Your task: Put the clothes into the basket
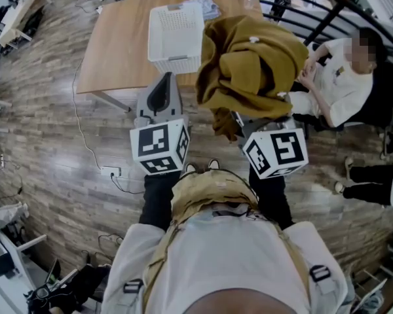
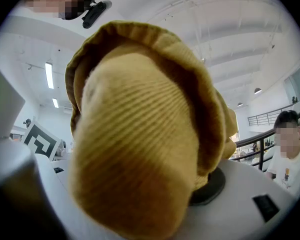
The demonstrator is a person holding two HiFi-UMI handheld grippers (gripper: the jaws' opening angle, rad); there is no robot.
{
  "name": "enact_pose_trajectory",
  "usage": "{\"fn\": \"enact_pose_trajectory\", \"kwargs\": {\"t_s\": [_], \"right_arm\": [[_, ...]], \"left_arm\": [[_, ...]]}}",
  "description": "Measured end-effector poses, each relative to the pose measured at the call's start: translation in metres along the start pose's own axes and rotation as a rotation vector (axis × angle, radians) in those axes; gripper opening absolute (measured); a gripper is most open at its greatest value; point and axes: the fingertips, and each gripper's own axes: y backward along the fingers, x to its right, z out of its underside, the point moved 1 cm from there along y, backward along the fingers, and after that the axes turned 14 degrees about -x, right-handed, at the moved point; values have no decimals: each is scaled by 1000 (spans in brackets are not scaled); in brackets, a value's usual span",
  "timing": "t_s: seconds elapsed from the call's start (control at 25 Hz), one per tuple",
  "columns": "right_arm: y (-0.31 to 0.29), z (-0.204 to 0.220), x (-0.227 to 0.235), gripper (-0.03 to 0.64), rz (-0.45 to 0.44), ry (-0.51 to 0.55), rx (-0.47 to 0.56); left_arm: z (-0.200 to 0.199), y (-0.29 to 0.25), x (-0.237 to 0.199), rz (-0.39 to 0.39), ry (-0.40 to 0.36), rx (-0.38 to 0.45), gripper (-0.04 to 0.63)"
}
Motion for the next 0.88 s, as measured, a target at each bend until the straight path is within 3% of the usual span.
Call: {"fn": "enact_pose_trajectory", "kwargs": {"t_s": [0.6,0.88], "right_arm": [[-14,40,9,354,-77,-26,-63],[-45,40,10,354,-73,-29,-70]], "left_arm": [[30,-6,-9,-78,28,-27,2],[26,-34,-36,-72,50,-29,2]]}}
